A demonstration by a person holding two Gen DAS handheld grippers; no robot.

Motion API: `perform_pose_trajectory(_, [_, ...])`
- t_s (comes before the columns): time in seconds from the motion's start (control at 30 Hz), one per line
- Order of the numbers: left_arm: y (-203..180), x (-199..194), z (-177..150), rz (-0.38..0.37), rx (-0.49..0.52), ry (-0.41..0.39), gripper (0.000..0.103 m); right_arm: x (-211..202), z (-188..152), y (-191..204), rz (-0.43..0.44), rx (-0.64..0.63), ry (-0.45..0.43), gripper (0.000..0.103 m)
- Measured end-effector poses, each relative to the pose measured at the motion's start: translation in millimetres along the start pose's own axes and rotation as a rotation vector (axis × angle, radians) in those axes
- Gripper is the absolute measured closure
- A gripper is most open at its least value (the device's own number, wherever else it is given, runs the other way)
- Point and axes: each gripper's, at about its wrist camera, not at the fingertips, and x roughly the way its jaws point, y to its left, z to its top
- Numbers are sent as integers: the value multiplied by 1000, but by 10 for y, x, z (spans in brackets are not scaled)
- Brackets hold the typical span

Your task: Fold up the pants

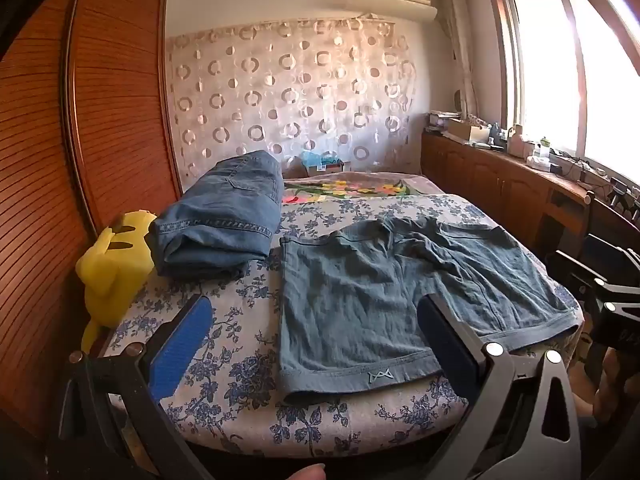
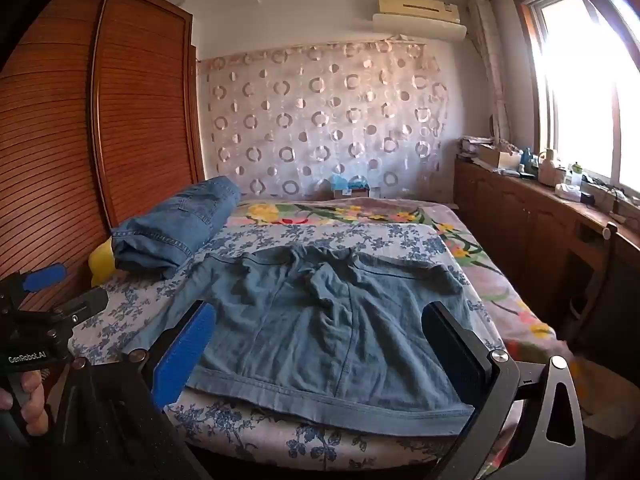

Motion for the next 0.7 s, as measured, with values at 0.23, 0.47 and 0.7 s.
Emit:
perform_pose_trajectory(0.23, [-5, -4, -2, 5, 1, -7, 0, 2, -36, -10, -8, -10, 0, 0])
perform_pose_trajectory(0.47, [47, -4, 2, 4, -2, -7, 0, 12, -17, -15, -8, 7, 3, 0])
perform_pose_trajectory(0.7, [50, -8, -2, 3, -4, -10, 0, 22, -11, -9, -7, 6, 3, 0])
